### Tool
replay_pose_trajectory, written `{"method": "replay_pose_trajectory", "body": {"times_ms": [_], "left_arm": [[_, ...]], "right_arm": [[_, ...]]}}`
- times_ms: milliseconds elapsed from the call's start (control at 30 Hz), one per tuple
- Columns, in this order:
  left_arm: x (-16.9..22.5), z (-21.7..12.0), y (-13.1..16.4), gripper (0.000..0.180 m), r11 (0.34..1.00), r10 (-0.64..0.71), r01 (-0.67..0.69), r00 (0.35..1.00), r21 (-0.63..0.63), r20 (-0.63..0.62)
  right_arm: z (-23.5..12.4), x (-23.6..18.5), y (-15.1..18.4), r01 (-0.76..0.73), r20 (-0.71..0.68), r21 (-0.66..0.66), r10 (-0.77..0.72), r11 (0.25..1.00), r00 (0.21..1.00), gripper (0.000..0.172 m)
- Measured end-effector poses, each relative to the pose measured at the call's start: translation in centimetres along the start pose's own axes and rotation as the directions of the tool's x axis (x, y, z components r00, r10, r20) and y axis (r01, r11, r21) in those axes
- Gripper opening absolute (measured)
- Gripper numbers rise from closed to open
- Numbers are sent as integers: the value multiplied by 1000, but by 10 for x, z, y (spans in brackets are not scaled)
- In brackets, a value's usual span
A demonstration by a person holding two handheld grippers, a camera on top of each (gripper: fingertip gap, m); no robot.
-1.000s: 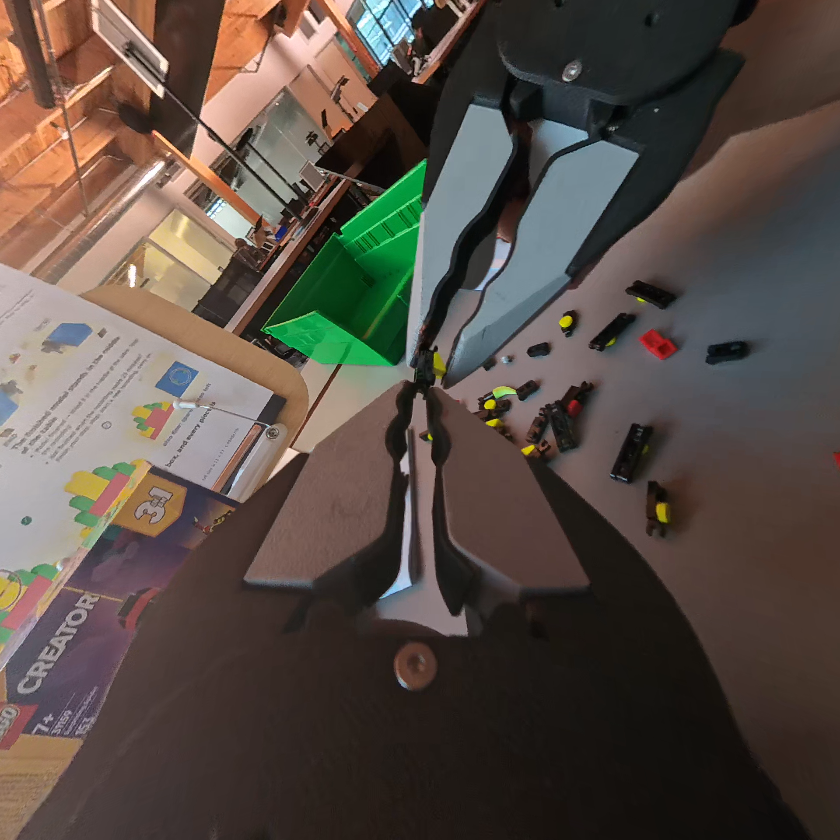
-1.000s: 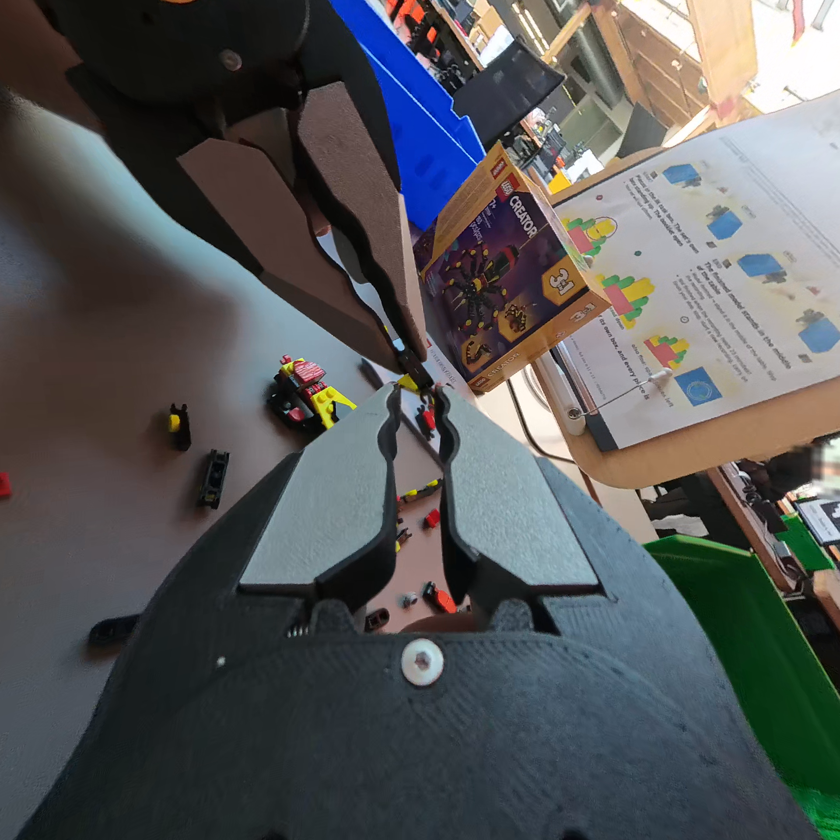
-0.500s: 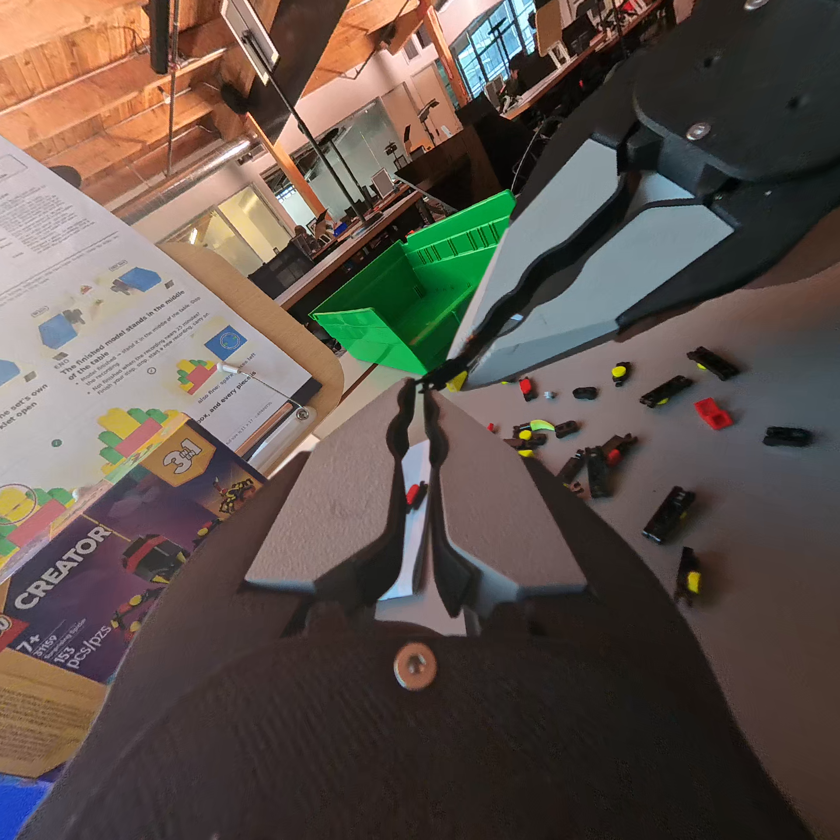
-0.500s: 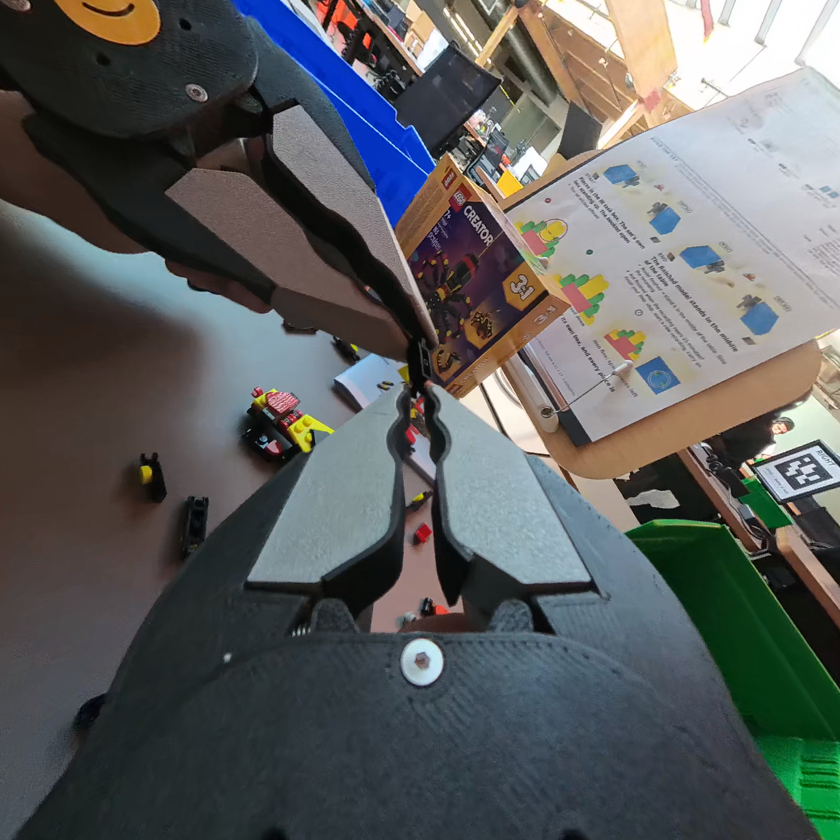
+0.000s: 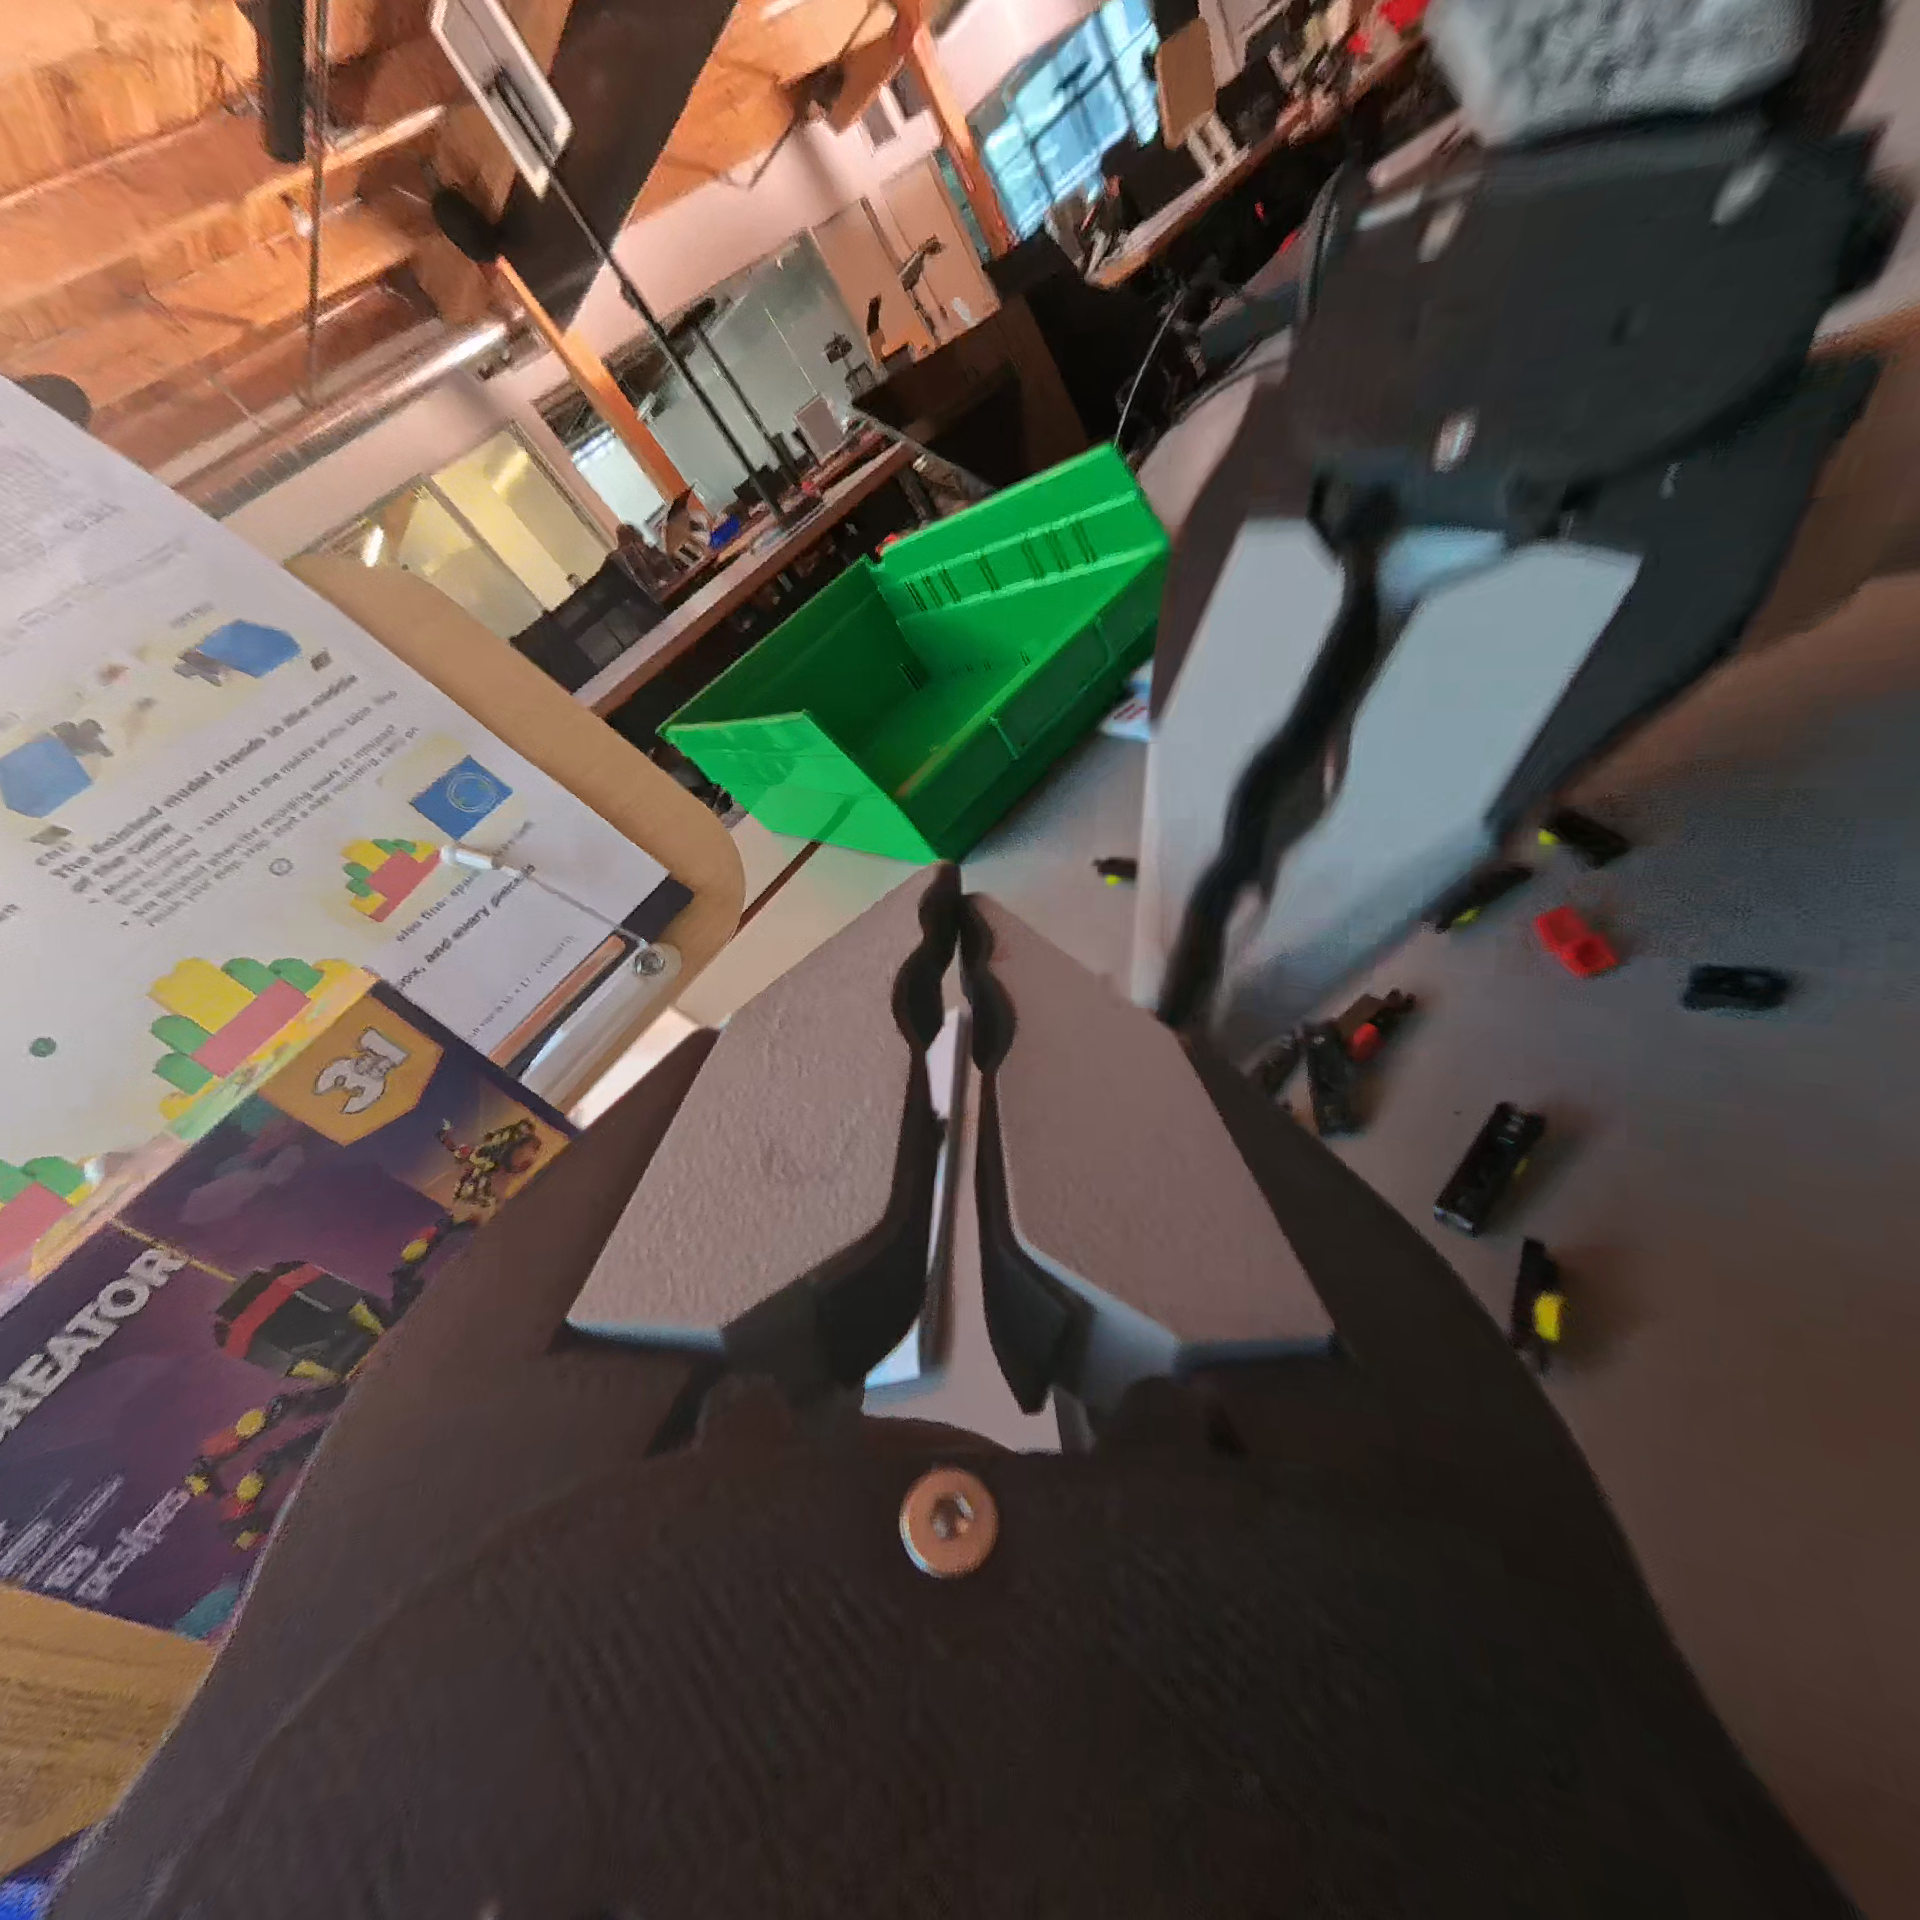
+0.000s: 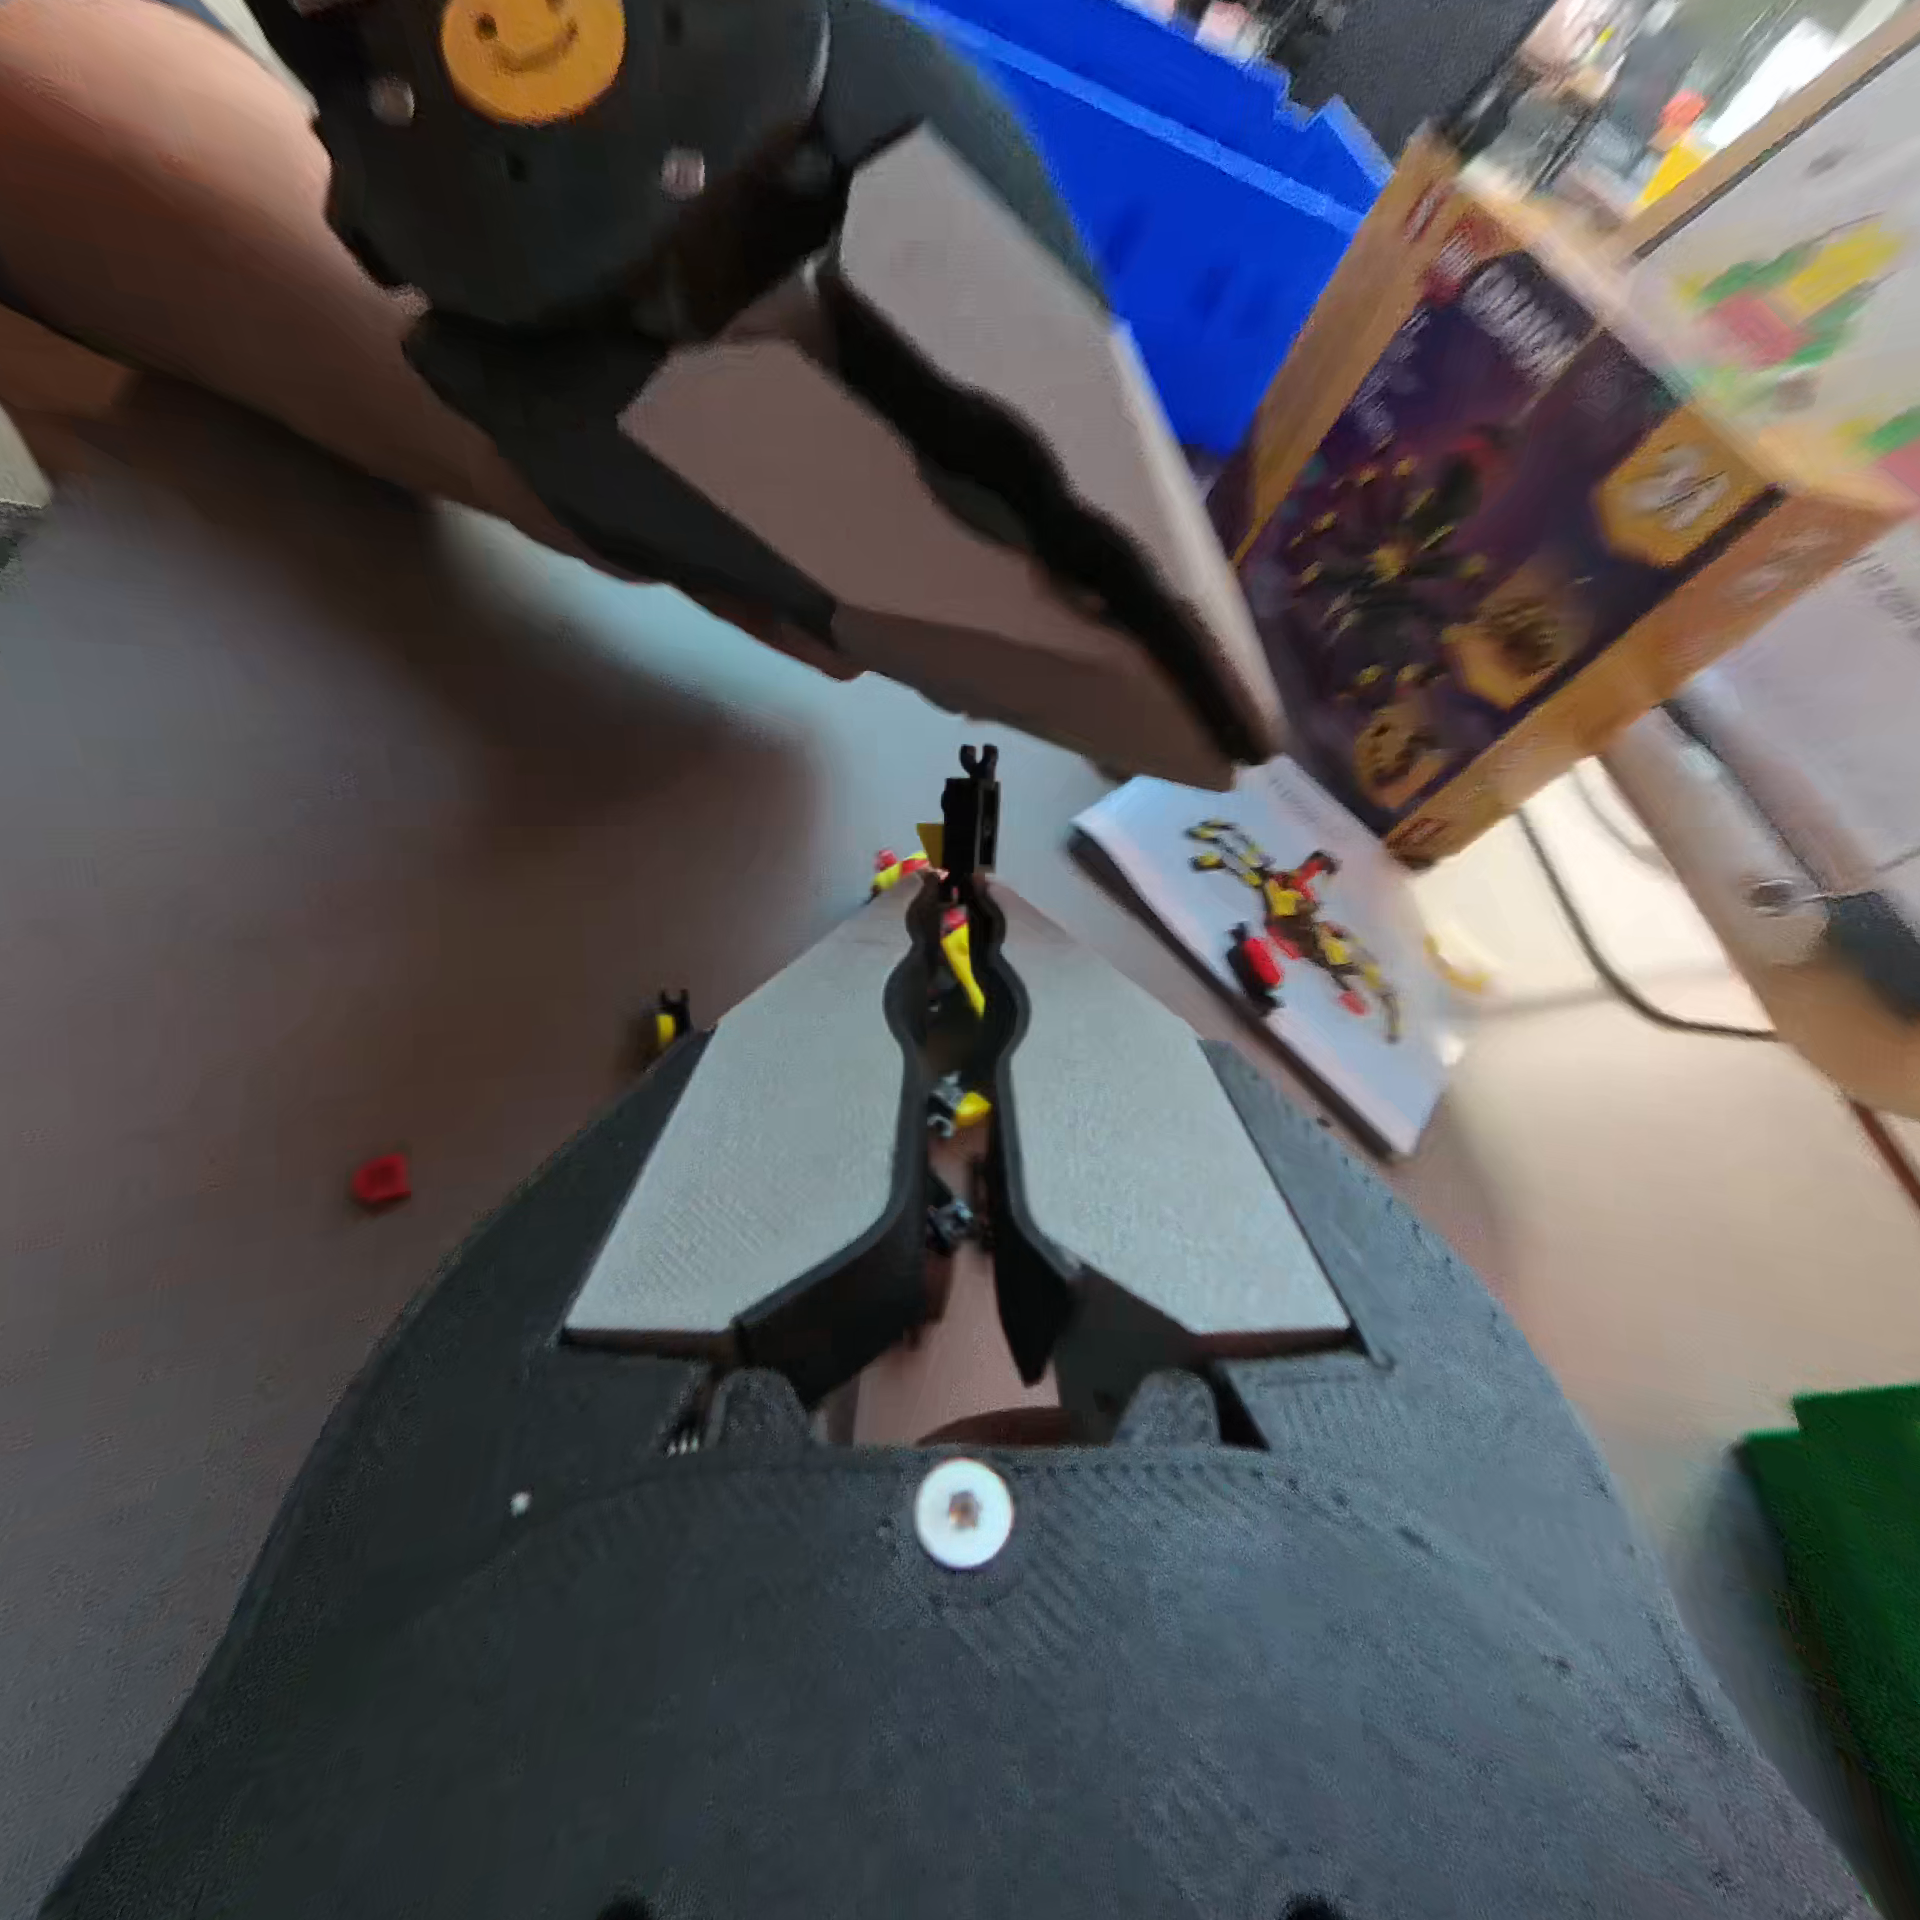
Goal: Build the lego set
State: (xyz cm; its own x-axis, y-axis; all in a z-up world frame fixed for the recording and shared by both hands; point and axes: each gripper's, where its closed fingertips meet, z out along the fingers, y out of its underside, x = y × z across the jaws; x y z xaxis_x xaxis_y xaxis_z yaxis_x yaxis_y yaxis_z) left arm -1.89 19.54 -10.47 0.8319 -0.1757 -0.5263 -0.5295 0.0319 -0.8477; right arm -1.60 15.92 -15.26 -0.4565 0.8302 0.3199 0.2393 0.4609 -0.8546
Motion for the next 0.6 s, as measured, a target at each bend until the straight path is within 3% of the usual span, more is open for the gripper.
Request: {"method": "replay_pose_trajectory", "body": {"times_ms": [100, 200, 333, 433, 533, 600], "left_arm": [[11, 2, 3, 0, 999, 29, -31, 998, -38, -52], [4, 3, 13, 0, 997, 15, -17, 999, -72, -42], [-16, 5, 36, 0, 984, -61, 60, 998, -168, 4], [-21, 8, 52, 0, 970, -120, 121, 993, -211, 19], [-22, 10, 57, 2, 960, -153, 153, 988, -237, 19], [-24, 8, 56, 2, 961, -155, 157, 988, -227, 27]], "right_arm": [[3, 26, 6, 195, -245, -106, -216, 975, 945, 3], [-10, 39, 11, 23, -207, -52, -33, 998, 978, 3], [-40, 79, 16, 6, -369, -57, -27, 998, 929, 3], [-42, 79, 17, -63, -327, -15, 55, 998, 943, 3], [-24, 65, 50, -94, -245, -174, 49, 980, 968, 3], [-18, 65, 71, -79, -262, -283, 2, 956, 965, 14]]}}
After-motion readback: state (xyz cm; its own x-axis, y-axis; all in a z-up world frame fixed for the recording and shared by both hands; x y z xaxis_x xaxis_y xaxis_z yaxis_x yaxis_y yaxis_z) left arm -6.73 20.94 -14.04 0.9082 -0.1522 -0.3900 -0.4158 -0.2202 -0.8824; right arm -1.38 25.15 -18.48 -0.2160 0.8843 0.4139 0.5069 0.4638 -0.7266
